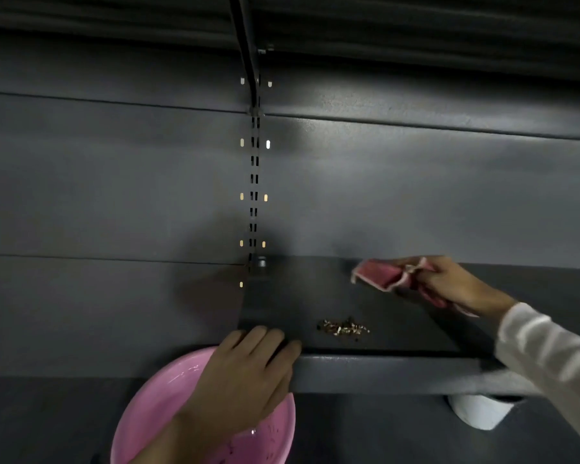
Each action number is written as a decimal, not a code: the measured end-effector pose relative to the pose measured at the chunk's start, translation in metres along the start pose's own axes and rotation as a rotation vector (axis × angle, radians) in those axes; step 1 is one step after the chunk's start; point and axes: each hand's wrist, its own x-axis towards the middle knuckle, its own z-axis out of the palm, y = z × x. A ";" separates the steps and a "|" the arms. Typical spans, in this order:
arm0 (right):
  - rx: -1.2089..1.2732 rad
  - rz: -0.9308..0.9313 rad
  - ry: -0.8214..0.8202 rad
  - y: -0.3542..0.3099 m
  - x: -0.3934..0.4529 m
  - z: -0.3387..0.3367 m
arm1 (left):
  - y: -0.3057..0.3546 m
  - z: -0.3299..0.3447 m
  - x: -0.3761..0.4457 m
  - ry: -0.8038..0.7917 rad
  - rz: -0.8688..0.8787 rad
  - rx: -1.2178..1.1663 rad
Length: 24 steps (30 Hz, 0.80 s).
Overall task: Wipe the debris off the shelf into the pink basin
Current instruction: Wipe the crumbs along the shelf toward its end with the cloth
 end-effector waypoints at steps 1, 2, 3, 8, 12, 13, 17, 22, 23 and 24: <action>-0.135 0.067 0.036 0.013 -0.006 -0.007 | -0.003 -0.001 -0.001 -0.004 -0.009 -0.017; -0.280 0.156 0.040 0.021 -0.013 -0.011 | -0.005 -0.002 -0.003 -0.006 -0.017 -0.033; -0.425 0.239 0.025 0.024 -0.022 -0.012 | -0.007 -0.003 -0.004 -0.010 -0.021 -0.050; -0.587 0.418 0.006 -0.010 -0.048 0.017 | -0.020 -0.007 -0.009 -0.051 -0.015 -0.189; -0.631 0.372 0.027 -0.047 -0.062 0.058 | -0.032 -0.010 -0.016 -0.053 0.010 -0.220; -0.677 0.346 0.030 -0.055 -0.065 0.069 | -0.033 -0.010 -0.018 -0.045 0.011 -0.238; -0.792 0.291 0.041 -0.081 -0.070 0.097 | -0.034 -0.009 -0.019 -0.011 0.013 -0.286; -0.773 0.179 0.021 -0.093 -0.067 0.120 | -0.030 -0.005 -0.021 0.042 -0.009 -0.247; -0.729 0.152 0.012 -0.095 -0.068 0.123 | -0.030 -0.004 -0.021 0.052 -0.015 -0.237; -0.687 0.126 0.001 -0.097 -0.069 0.124 | -0.029 -0.003 -0.021 0.059 -0.017 -0.228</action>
